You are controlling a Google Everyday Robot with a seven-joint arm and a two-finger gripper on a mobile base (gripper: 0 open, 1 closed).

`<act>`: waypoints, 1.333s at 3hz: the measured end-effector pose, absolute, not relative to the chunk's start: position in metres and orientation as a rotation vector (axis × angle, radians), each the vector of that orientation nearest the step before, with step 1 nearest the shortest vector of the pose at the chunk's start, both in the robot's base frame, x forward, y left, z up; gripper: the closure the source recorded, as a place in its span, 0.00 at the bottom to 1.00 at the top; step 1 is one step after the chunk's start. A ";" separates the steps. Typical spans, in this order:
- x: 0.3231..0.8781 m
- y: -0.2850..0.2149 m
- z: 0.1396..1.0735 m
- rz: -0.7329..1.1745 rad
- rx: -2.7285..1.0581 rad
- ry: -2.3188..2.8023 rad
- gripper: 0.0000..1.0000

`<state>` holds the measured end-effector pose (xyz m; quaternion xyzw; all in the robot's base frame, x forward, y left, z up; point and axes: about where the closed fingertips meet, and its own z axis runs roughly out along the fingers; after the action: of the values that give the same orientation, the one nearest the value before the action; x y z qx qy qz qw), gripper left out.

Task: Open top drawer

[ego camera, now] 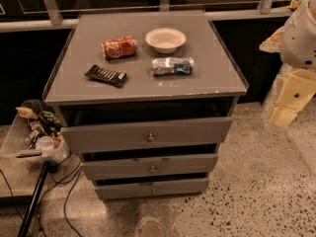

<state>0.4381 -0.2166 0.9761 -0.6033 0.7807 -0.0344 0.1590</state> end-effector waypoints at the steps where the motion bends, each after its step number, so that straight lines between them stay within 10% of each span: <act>1: 0.438 -0.215 0.975 -0.096 -1.725 2.229 0.00; 4: 0.431 -0.179 0.909 0.128 -1.738 2.136 0.00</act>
Offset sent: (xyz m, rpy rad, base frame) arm -0.0099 0.0187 -0.0484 0.0184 0.0755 0.0105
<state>0.4306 -0.1788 0.9089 -0.6188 0.7605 0.0456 0.1912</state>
